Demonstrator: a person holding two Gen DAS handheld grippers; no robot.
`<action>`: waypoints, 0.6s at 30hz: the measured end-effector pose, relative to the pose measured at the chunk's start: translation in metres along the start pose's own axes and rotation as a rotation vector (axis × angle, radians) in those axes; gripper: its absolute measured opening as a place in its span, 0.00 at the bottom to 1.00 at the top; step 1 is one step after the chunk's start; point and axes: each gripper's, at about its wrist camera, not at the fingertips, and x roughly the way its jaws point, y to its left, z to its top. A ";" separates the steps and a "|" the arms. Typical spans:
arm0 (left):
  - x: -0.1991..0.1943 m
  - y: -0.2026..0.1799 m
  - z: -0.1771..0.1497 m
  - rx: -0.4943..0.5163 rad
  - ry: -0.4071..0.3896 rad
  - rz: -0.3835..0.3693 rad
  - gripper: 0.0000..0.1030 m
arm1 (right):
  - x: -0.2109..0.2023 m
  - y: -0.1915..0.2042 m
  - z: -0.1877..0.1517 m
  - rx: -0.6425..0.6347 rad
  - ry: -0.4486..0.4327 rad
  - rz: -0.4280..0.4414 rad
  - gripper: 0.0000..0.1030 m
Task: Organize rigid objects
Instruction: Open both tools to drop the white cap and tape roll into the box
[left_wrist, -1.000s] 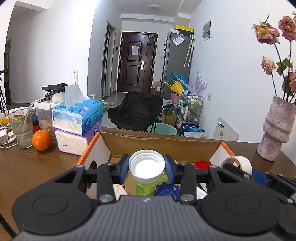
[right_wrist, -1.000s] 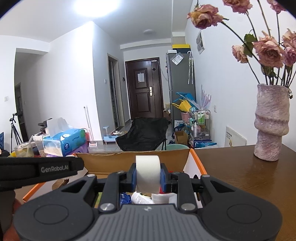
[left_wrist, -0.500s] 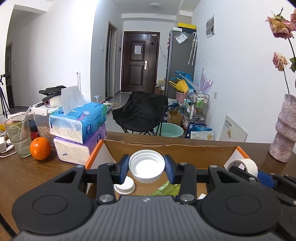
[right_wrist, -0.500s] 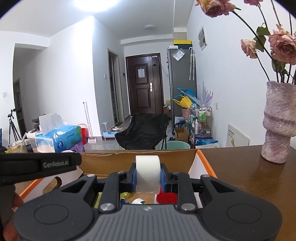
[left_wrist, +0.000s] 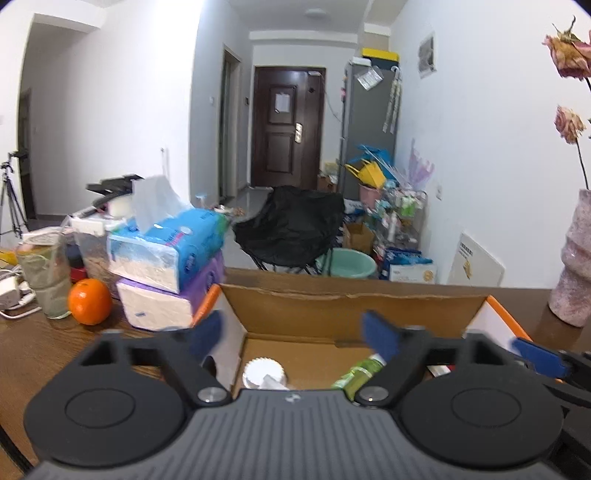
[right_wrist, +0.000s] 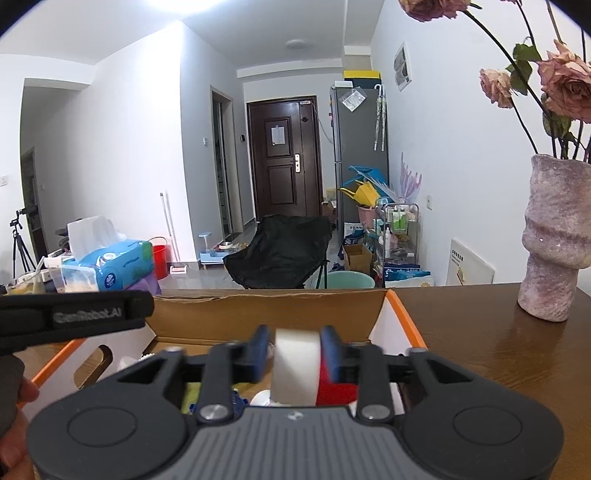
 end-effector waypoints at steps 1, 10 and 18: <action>-0.001 0.000 0.001 0.002 -0.007 0.007 0.98 | -0.001 -0.001 0.000 0.008 -0.005 -0.009 0.61; 0.001 0.008 0.001 -0.006 0.004 0.034 1.00 | -0.013 -0.004 0.001 0.032 -0.084 -0.051 1.00; -0.001 0.012 0.003 -0.012 0.004 0.040 1.00 | -0.015 -0.003 0.002 0.025 -0.079 -0.041 1.00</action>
